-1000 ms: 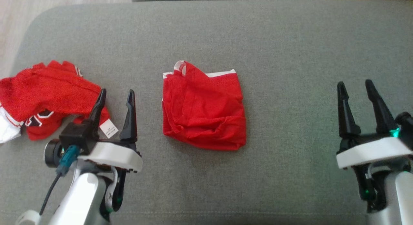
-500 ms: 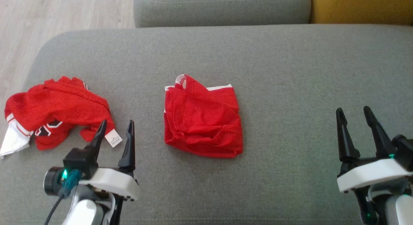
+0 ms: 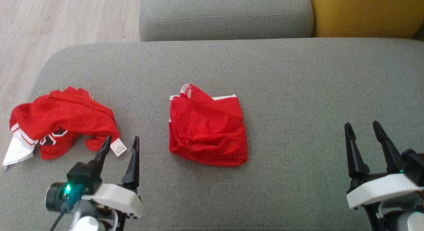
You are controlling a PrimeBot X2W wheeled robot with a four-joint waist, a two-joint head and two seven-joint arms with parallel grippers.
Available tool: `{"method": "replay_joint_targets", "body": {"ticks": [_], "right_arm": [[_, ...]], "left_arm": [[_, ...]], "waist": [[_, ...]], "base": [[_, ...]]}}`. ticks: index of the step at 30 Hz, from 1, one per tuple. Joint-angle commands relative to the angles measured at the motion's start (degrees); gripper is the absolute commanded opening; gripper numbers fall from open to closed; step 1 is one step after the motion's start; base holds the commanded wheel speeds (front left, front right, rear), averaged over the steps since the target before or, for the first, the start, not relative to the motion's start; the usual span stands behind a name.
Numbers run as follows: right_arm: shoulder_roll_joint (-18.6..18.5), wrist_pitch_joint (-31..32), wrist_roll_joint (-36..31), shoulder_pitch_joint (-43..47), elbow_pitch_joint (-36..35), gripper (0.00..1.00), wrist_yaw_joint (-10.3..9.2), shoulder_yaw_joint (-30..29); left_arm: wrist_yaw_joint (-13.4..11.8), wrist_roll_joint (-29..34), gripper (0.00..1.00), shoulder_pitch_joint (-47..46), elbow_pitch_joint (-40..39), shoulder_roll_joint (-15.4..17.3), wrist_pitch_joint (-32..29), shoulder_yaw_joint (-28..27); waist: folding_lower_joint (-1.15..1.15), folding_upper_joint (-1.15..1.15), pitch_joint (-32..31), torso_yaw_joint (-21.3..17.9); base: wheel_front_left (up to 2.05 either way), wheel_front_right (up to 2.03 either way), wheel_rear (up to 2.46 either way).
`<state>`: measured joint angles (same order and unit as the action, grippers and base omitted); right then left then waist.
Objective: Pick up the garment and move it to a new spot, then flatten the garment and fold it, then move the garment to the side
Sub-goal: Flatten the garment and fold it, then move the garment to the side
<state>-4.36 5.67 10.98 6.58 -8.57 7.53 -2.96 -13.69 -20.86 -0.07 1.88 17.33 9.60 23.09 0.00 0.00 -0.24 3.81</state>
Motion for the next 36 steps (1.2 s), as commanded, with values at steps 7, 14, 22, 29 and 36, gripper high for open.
{"method": "replay_joint_targets", "body": {"ticks": [7, 14, 22, 29, 36], "right_arm": [[-0.15, 0.03, -0.76, -1.66, -2.71, 1.00, -0.04, 0.77], [0.14, -0.24, -0.56, -1.84, -2.45, 1.00, -0.04, 0.72], [0.38, -0.50, -0.63, -2.08, -1.65, 1.00, -0.04, 0.63], [0.40, -0.41, -0.74, -2.65, -1.11, 1.00, -0.04, 0.43], [0.27, -0.08, -0.17, -5.69, 2.12, 1.00, -0.04, 1.12]], "left_arm": [[-0.58, -0.13, 1.00, -2.51, -2.45, 1.59, -0.16, -2.25], [-0.79, -0.26, 1.00, -2.74, -2.45, 1.81, -0.32, -2.16], [-0.99, -0.35, 1.00, -2.97, -2.51, 1.93, -0.33, -1.92], [-1.09, -0.32, 1.00, -3.72, -2.66, 1.92, -0.11, -1.72], [-0.69, 0.07, 1.00, -6.21, -2.99, 1.49, 0.35, -1.15]], "waist": [[0.00, 0.00, 0.16, 0.08], [0.00, 0.00, 0.29, 0.08], [0.00, 0.00, 0.44, -0.05], [0.00, 0.00, 1.35, 0.18], [0.00, 0.00, 4.41, 1.69]], "base": [[0.00, 0.00, 0.00], [0.00, 0.00, 0.00], [0.00, 0.00, 0.00], [0.00, 0.00, 0.00], [0.00, 0.00, 0.00]]}}
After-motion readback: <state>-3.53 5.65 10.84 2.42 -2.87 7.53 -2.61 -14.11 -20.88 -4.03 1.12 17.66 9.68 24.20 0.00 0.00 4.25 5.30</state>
